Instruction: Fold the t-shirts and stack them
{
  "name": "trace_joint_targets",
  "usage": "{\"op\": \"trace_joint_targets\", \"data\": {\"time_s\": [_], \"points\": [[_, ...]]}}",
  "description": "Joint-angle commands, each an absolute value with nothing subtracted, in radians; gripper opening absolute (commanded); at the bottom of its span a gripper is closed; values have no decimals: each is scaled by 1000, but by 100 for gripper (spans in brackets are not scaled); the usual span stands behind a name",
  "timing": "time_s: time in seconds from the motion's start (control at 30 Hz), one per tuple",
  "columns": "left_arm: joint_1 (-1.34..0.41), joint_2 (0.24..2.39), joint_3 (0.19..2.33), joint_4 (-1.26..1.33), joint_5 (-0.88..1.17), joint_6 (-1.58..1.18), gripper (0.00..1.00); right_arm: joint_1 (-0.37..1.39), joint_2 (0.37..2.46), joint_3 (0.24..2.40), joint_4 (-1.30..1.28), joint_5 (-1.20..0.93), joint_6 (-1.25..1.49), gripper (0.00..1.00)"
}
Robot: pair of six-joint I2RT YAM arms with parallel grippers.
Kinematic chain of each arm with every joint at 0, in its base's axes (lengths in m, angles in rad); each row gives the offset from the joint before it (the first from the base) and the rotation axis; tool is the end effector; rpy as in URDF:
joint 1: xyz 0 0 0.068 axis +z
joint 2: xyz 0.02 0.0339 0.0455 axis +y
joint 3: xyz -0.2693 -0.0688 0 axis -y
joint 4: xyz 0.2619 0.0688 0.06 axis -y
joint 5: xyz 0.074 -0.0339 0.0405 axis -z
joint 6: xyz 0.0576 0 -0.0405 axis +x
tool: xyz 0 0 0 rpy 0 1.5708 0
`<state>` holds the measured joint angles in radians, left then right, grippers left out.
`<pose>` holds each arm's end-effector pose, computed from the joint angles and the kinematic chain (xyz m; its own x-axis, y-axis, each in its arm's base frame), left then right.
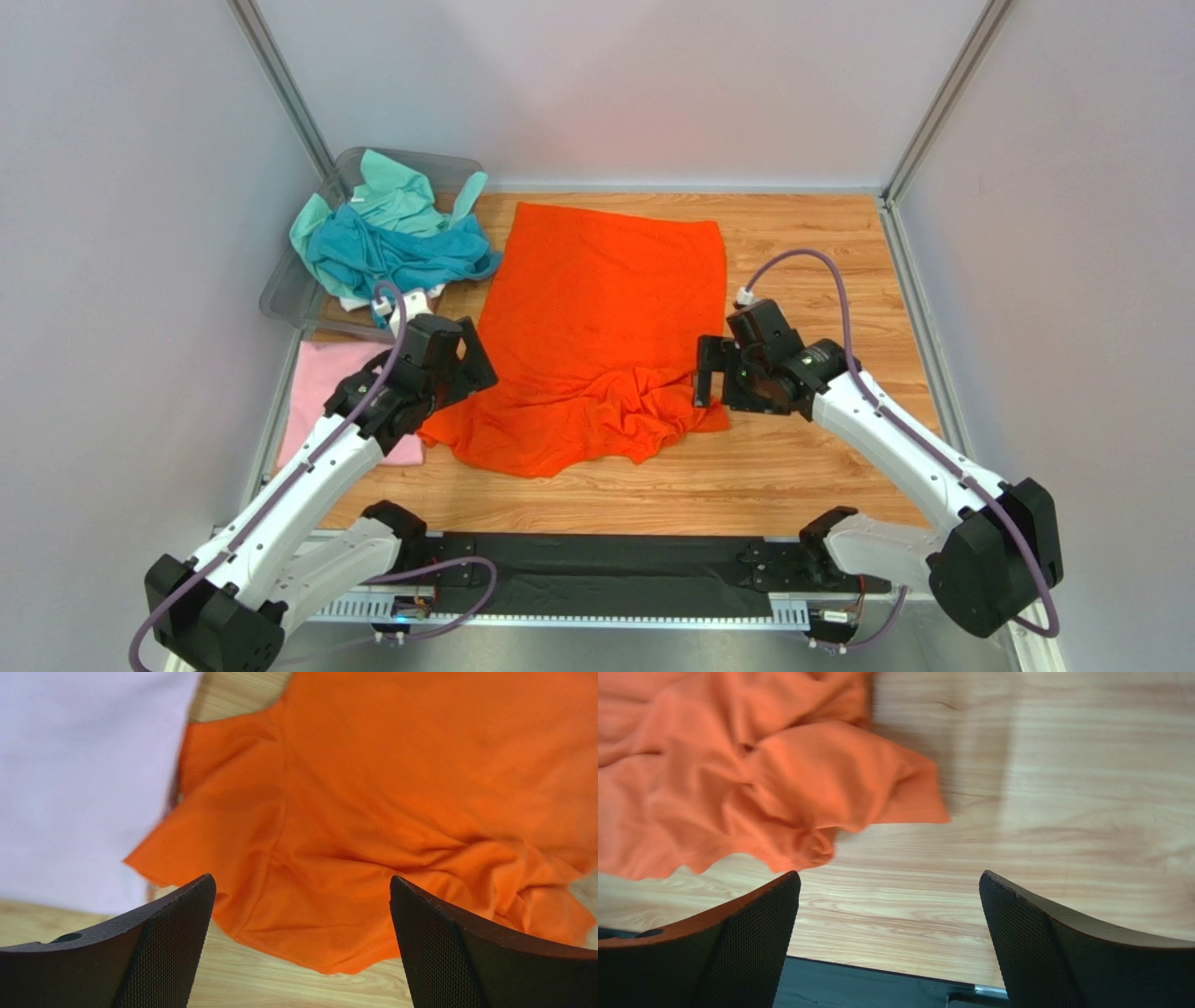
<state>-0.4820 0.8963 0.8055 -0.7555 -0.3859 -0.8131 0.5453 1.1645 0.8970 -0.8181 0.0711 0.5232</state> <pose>0.1895 -0.0747 0.2645 -0.6074 -0.4418 -0.6602 -0.3388 0.8958 -0.2877 0.2102 0.1227 0.2332 -0.8995 0.0373 -0.4354 -0.0457 0.9829 0.1786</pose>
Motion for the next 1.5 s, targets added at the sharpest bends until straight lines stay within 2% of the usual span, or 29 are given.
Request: {"op": "trace_joint_targets", "data": {"time_s": [0.0, 0.13, 0.17, 0.33, 0.5, 0.53, 0.57, 0.67, 0.77, 1.0, 1.23, 1.27, 1.33, 1.43, 1.47], "points": [[-480, 897, 752, -576, -178, -738, 100, 486, 1137, 825, -796, 81, 569, 98], [-480, 937, 715, -505, -107, -719, 100, 474, 1198, 779, -720, 40, 543, 87], [-480, 955, 710, -494, -103, -721, 100, 474, 1219, 778, -703, 35, 532, 80], [-480, 1017, 669, -420, -69, -718, 100, 474, 1420, 821, -614, 54, 515, 65], [-480, 1074, 663, -402, -101, -713, 100, 472, 1517, 831, -594, 74, 531, 57], [-480, 1083, 661, -402, -106, -713, 100, 472, 1520, 821, -588, 77, 534, 52], [-480, 1104, 658, -394, -109, -710, 100, 472, 1523, 815, -583, 81, 535, 36], [-479, 1150, 658, -384, -129, -712, 100, 471, 1490, 810, -609, 121, 551, 12], [-479, 1196, 660, -371, -124, -710, 100, 471, 1403, 837, -713, 211, 566, 6], [-479, 1282, 678, -370, -106, -713, 100, 454, 1210, 942, -1124, 536, 713, 9], [-479, 1279, 684, -394, -83, -695, 100, 430, 1051, 862, -1226, 629, 862, 21], [-479, 1267, 686, -403, -81, -692, 100, 423, 1033, 855, -1226, 632, 862, 27], [-479, 1252, 684, -416, -78, -690, 100, 417, 1028, 854, -1232, 644, 856, 51], [-479, 1198, 683, -429, -63, -686, 100, 417, 1031, 877, -1197, 583, 775, 61], [-479, 1184, 680, -431, -57, -684, 100, 422, 1028, 874, -1121, 474, 744, 66]]}}
